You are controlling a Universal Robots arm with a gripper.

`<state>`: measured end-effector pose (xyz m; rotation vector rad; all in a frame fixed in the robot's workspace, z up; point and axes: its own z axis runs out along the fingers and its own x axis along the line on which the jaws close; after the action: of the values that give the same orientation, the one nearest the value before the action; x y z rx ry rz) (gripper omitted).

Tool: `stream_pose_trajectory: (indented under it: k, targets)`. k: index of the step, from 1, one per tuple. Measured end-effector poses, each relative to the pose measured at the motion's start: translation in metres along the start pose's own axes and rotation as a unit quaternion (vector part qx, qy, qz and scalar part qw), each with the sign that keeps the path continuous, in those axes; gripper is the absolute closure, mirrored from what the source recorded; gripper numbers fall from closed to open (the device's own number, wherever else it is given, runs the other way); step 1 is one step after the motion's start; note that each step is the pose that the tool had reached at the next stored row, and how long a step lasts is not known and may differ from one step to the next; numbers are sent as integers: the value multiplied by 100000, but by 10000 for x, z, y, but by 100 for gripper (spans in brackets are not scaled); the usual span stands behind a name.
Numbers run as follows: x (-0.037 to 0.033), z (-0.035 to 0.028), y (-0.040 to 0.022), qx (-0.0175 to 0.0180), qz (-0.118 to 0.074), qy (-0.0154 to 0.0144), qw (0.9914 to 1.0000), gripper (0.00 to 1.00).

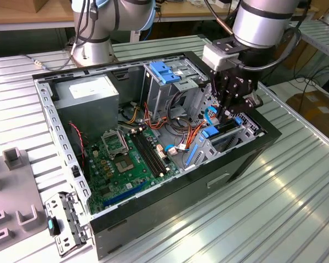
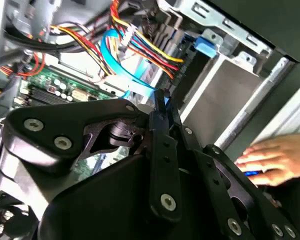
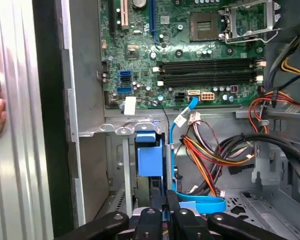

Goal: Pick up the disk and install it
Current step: 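Insert the second disk wire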

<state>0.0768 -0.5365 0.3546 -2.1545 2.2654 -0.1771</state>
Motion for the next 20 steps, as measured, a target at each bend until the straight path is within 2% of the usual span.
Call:
stream_pose_trajectory:
  k: [2,3,5,9,11,15,16,17,20]
  targets:
    - [17,2,0,298,185,-1825,99983,84]
    - [40,7,0,496,259,-2529,99966,84]
    - [71,16,2,907,286,-2557,99963,84]
    - [80,24,25,2081,334,-2661,99942,84]
    - [87,30,43,2345,354,-2753,99934,84]
    - [93,32,85,2548,346,-2771,99929,84]
    - [96,34,88,2742,358,-2804,99922,84]
    - [101,37,89,2993,373,-2847,99914,84]
    - [121,40,121,4159,445,-3128,99864,84]
